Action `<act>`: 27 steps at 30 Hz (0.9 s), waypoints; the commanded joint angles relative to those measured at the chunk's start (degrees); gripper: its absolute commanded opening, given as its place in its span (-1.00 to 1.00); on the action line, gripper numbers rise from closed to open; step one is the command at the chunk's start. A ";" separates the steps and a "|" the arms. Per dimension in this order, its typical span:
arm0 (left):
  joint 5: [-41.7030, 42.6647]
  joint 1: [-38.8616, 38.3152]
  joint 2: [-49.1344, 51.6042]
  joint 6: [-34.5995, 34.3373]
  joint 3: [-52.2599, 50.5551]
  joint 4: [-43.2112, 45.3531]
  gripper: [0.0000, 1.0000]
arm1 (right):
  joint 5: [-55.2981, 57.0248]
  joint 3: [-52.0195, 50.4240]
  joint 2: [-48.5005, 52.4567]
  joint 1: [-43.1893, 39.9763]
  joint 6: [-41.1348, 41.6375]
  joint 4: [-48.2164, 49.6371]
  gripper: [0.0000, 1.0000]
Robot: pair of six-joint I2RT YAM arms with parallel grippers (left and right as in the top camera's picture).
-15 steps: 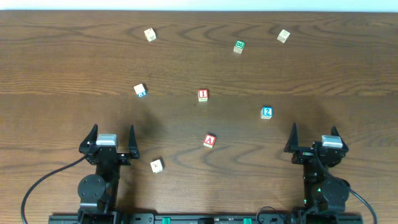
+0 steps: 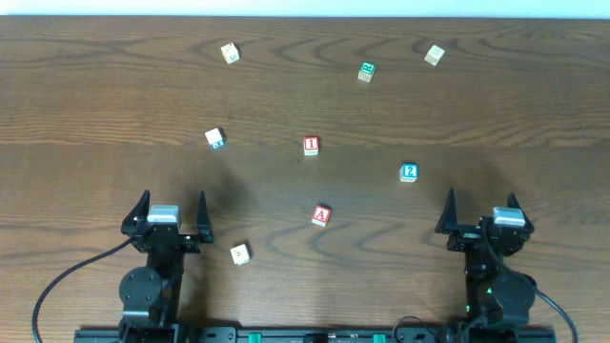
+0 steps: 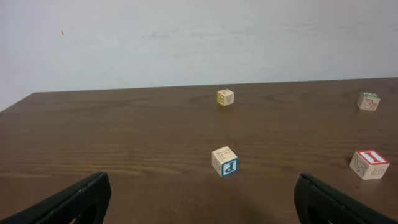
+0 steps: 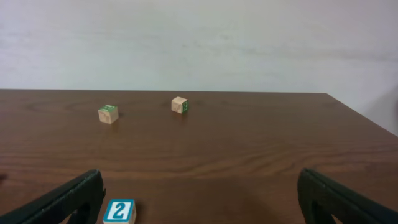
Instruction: Spell out Ai2
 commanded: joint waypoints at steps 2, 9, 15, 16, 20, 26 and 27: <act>-2.89 -0.22 0.04 -0.02 -0.72 -3.15 0.91 | 1.01 -0.59 -0.31 0.59 -0.46 -1.27 0.99; -2.89 -0.22 0.04 -0.02 -0.72 -3.15 0.91 | 1.01 -0.59 -0.31 0.59 -0.46 -1.27 0.98; -2.89 -0.22 0.04 -0.02 -0.72 -3.15 0.91 | 1.01 -0.59 -0.31 0.59 -0.46 -1.27 0.98; -2.91 -0.22 0.04 -0.02 -0.72 -3.13 0.91 | 1.01 -0.59 -0.31 0.59 -0.46 -1.29 0.98; -2.89 -0.22 0.04 -0.02 -0.72 -3.15 0.91 | 1.31 -0.59 -0.31 0.57 -0.48 -1.18 0.99; -2.89 -0.22 0.04 -0.02 -0.72 -3.15 0.91 | 2.03 -0.59 -0.31 0.48 -0.46 -1.09 0.98; -2.91 -0.22 0.04 -0.02 -0.72 -3.13 0.91 | 2.05 -0.59 -0.31 0.48 -0.48 -1.09 0.99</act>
